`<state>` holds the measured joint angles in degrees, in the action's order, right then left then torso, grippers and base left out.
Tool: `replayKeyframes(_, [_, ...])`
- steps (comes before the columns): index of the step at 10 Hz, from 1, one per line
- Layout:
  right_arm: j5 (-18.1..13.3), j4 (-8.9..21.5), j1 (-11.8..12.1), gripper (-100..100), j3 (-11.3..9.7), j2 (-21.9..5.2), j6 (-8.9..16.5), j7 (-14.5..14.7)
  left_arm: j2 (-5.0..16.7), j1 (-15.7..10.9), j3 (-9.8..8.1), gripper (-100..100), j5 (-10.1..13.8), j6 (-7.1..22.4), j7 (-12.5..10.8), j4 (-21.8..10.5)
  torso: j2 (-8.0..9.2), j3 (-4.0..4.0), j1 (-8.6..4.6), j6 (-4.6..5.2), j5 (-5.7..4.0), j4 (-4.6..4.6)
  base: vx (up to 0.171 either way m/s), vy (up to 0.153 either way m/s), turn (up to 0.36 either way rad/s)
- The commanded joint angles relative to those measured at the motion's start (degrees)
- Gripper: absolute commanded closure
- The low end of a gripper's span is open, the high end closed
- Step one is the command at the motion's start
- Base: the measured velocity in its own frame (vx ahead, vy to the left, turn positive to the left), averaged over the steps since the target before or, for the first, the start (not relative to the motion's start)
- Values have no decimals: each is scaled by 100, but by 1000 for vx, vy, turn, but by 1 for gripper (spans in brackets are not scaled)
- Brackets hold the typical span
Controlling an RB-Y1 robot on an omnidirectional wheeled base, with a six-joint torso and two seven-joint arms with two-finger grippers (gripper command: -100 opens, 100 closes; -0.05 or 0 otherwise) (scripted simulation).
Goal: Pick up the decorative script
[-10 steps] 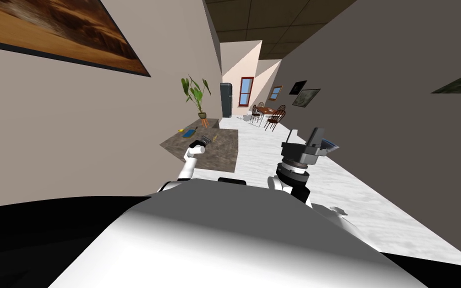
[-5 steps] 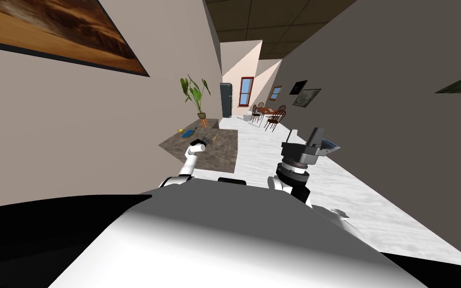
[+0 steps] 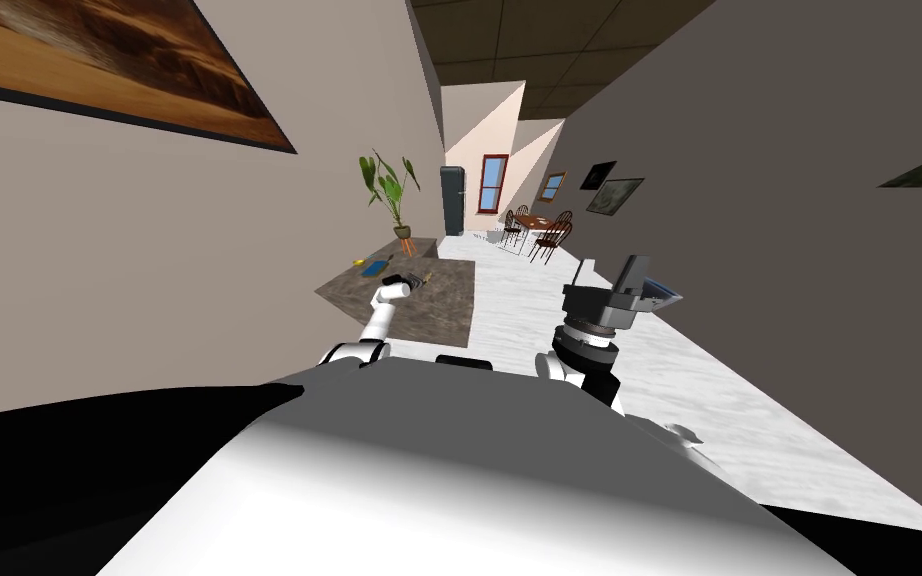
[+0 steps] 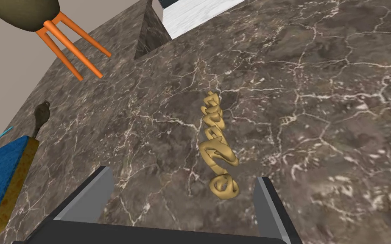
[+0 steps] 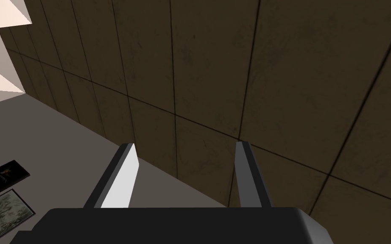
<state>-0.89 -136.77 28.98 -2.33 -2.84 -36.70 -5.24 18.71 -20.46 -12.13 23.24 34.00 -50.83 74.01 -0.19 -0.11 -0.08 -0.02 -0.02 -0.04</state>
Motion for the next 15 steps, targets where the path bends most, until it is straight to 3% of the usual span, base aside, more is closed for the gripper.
replayKeyframes(1, [0,0,0,0,0,0,0,0,133,-286,-17,-100,77,286,-192,-286,0,0,0,0,0,0,63,-49,20])
replayKeyframes(3, [0,0,0,0,0,0,0,0,133,-301,-17,-100,77,307,-192,-542,-4,-2,-5,0,-1,-1,38,-25,5])
replayKeyframes(4, [0,0,0,0,0,0,0,0,248,-560,-27,-100,131,541,-346,-848,5,2,4,-1,1,0,45,-25,15])
replayKeyframes(5, [0,0,0,0,0,0,0,0,248,-560,-27,-100,131,560,-346,-923,0,1,1,-1,0,1,55,-26,15])
replayKeyframes(8, [0,0,0,0,0,0,0,0,482,-1045,-35,-100,227,1026,-614,-1497,-5,-3,-3,0,-1,-2,64,-36,17])
replayKeyframes(9, [0,0,0,0,0,0,0,0,482,-1045,-35,-100,227,1033,-614,-1657,-9,-4,-4,0,-2,-1,62,-32,12])
replayKeyframes(12, [0,0,0,0,0,0,0,0,707,-1478,-29,-100,308,1455,-832,-2224,-4,-3,-1,-1,0,-2,63,-33,15])
replayKeyframes(15, [0,0,0,0,0,0,0,0,808,-1672,-23,-100,343,1643,-924,-2636,-10,-5,-6,-1,-2,-2,65,-39,12])
